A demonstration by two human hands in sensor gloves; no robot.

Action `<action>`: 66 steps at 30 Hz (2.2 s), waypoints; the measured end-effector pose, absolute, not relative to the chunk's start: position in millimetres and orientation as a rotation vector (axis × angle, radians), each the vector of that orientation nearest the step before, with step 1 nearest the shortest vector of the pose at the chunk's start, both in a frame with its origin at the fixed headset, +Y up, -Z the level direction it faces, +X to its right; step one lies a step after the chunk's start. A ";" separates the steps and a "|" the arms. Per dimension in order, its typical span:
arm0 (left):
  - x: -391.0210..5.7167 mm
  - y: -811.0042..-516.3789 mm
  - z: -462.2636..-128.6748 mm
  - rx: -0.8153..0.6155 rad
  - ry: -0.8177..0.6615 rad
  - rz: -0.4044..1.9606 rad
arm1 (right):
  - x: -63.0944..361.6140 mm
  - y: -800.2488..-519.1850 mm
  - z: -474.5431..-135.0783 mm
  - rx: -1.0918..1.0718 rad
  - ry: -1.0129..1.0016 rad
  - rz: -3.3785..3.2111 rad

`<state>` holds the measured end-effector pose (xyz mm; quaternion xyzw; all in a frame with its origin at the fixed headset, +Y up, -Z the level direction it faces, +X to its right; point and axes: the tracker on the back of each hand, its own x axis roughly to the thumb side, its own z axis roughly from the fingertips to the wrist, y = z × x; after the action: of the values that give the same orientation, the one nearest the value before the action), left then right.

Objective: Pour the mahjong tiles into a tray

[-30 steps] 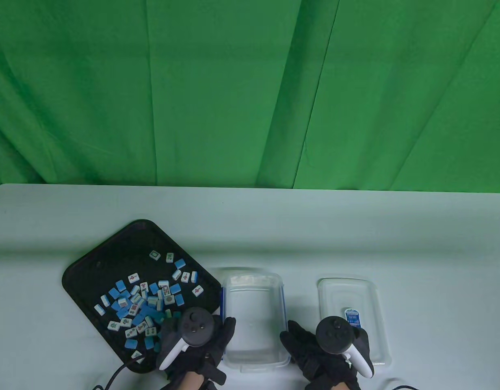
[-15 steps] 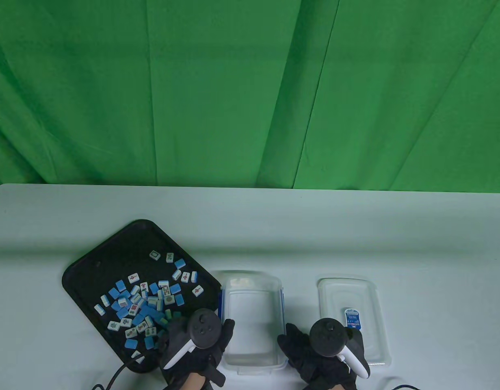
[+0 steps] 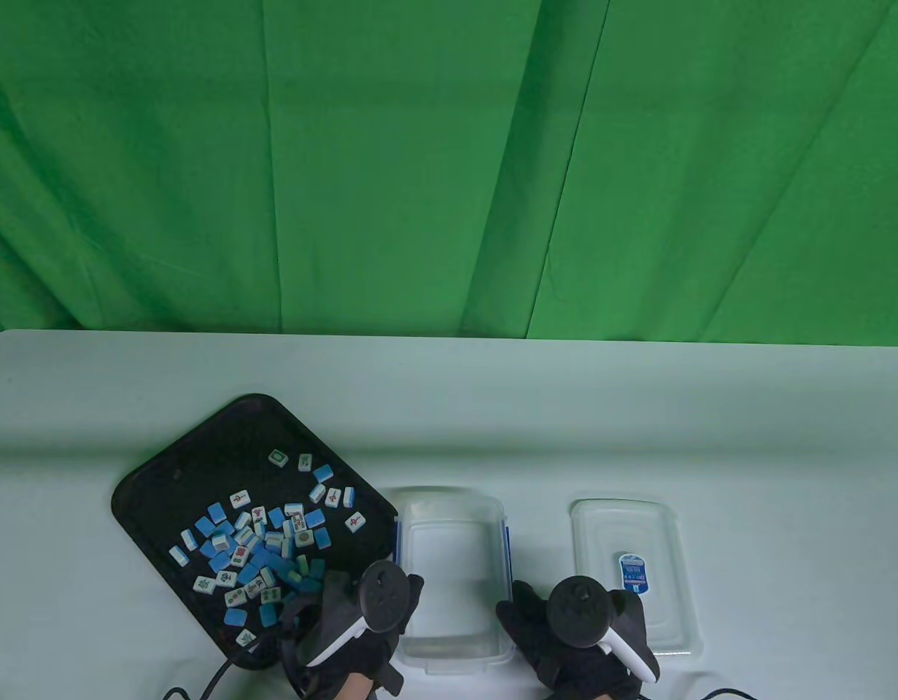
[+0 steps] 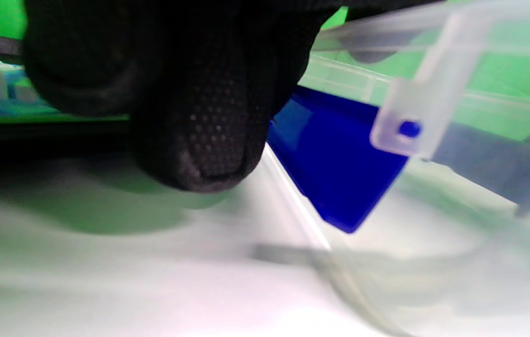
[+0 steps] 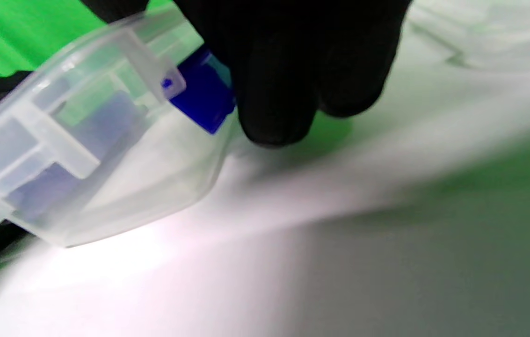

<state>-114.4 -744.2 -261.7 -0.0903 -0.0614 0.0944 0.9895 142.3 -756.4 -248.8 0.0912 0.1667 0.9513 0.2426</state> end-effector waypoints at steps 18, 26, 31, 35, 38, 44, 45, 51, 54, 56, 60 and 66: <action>19.8 -659.5 -236.0 -0.283 -0.515 0.635 | 277.3 -729.8 -262.7 -0.461 0.139 2.707; 84.3 -693.0 -261.0 -0.609 -0.402 0.828 | 292.0 -740.0 -266.3 -0.535 0.271 2.665; 100.3 -718.8 -266.3 -0.715 -0.323 0.796 | 296.5 -744.7 -267.6 -0.549 0.392 2.646; 108.3 -734.8 -264.8 -0.747 -0.316 0.709 | 295.3 -753.2 -272.2 -0.557 0.539 2.680; 113.1 -744.7 -263.4 -0.791 -0.308 0.690 | 291.4 -755.3 -274.4 -0.541 0.573 2.684; 123.6 -751.5 -258.7 -0.808 -0.350 0.642 | 287.7 -756.2 -276.3 -0.542 0.577 2.720; 124.9 -752.3 -258.0 -0.809 -0.356 0.633 | 287.5 -756.1 -276.3 -0.535 0.579 2.713; 124.2 -753.5 -259.0 -0.806 -0.350 0.634 | 293.2 -752.8 -274.0 -0.539 0.493 2.630; 122.9 -753.2 -260.7 -0.817 -0.342 0.643 | 302.0 -750.4 -271.4 -0.560 0.436 2.542; 122.0 -753.2 -261.1 -0.824 -0.338 0.651 | 309.4 -749.0 -269.8 -0.566 0.402 2.486; 121.5 -753.5 -261.0 -0.840 -0.357 0.649 | 320.4 -742.0 -266.4 -0.588 0.341 2.417; 121.2 -753.6 -260.6 -0.856 -0.363 0.656 | 327.4 -733.7 -265.1 -0.526 0.341 2.345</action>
<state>121.2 -753.6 -260.6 -0.4052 -0.1720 0.3107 0.8425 327.4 -733.7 -265.1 -0.2030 0.1317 0.9051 0.3496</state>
